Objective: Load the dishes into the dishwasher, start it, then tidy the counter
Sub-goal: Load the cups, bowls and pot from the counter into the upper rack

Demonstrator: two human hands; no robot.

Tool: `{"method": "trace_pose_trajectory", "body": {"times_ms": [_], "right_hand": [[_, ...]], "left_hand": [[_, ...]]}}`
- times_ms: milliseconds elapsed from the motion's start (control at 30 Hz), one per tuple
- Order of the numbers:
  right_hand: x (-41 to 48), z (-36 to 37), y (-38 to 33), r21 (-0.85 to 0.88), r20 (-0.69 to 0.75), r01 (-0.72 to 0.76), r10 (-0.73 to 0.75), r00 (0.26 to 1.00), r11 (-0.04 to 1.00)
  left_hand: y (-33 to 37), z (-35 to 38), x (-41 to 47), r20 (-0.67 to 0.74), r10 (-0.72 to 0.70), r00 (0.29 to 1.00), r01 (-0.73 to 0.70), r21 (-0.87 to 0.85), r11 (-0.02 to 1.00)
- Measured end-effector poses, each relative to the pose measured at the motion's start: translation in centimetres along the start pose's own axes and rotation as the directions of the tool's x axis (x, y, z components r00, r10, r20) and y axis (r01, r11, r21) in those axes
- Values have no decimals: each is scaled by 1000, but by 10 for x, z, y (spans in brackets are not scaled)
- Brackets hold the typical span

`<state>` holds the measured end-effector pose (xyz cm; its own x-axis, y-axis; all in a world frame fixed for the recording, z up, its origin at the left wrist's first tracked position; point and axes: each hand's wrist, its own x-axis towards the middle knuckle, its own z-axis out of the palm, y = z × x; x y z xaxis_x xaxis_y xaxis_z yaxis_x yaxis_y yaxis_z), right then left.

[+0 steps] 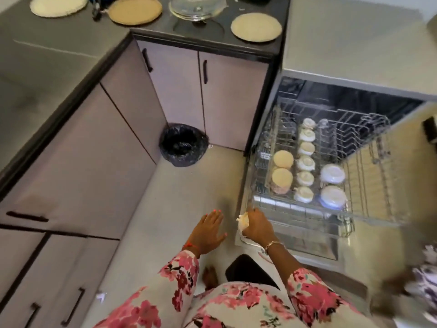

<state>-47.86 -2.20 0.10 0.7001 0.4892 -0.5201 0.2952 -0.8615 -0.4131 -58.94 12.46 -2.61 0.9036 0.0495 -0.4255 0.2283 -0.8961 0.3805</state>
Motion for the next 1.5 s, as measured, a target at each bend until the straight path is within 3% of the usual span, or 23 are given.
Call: {"method": "trace_pose_trajectory", "body": {"times_ms": [233, 700, 1167, 1500], "right_hand": [[-32, -11, 78, 102, 11, -103, 102, 995, 989], [15, -133, 217, 30, -9, 36, -36, 999, 999], [144, -214, 217, -4, -26, 54, -54, 998, 999], [296, -229, 174, -143, -25, 72, -76, 997, 987]], "left_hand": [[61, 15, 30, 63, 110, 992, -113, 54, 992], [184, -2, 158, -93, 39, 995, -36, 39, 999], [145, -64, 284, -125, 26, 992, -20, 49, 999], [101, -66, 371, -201, -120, 972, 106, -83, 991]]}}
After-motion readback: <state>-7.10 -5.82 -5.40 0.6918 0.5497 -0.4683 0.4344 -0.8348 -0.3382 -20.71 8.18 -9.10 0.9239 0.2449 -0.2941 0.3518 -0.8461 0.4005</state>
